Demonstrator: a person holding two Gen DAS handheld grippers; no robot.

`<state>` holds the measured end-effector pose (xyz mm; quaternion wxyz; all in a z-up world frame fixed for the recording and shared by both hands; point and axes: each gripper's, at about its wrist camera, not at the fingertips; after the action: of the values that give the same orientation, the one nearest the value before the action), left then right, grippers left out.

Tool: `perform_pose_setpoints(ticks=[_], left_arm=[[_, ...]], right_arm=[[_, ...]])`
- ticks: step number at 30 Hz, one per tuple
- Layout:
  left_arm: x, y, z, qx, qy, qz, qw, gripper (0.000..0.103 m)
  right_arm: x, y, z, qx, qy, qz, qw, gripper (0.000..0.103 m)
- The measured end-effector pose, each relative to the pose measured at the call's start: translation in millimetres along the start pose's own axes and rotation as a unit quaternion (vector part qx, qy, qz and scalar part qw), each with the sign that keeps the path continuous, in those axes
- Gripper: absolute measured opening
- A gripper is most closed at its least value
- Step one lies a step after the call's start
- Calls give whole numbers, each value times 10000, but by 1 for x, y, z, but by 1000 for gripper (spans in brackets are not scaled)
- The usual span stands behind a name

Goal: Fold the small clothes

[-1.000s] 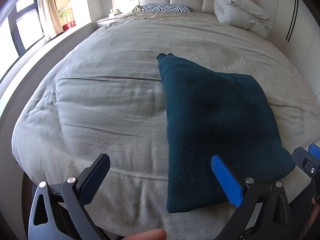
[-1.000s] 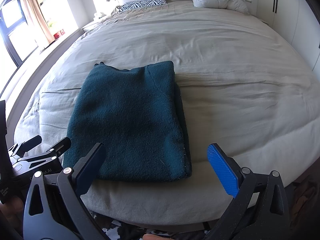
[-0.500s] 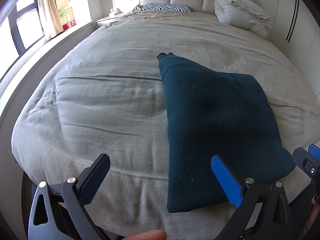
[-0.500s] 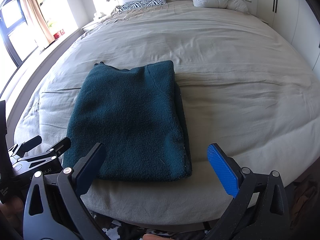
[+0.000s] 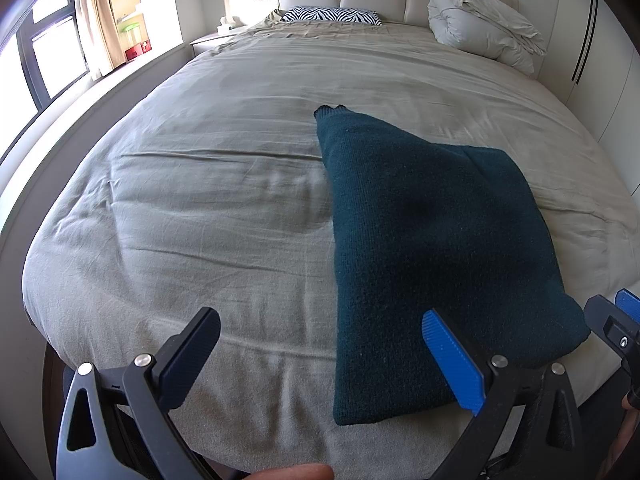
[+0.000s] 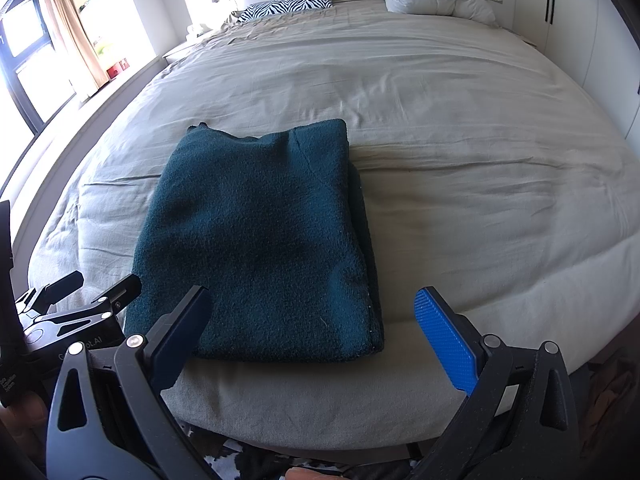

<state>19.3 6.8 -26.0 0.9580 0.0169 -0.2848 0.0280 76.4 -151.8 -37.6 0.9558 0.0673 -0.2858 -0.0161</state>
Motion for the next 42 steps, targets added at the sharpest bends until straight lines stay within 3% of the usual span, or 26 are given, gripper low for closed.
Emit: perform_pose_setpoints(ticks=[42], left_arm=[[-4,2,-3,-24,-13,-20,10000,103]], right_arm=[[-7,-1,-3,14,68,-20,10000,103]])
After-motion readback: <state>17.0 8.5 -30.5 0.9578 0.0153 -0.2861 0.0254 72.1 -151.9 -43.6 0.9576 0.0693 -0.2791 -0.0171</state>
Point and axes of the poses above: each gripper's, at about its wrist camera, not at the fingertips, and z roughly against the way its jaws point, y to its left, x to its top, and after that the axes turned 3 degrees about -z, right-handed
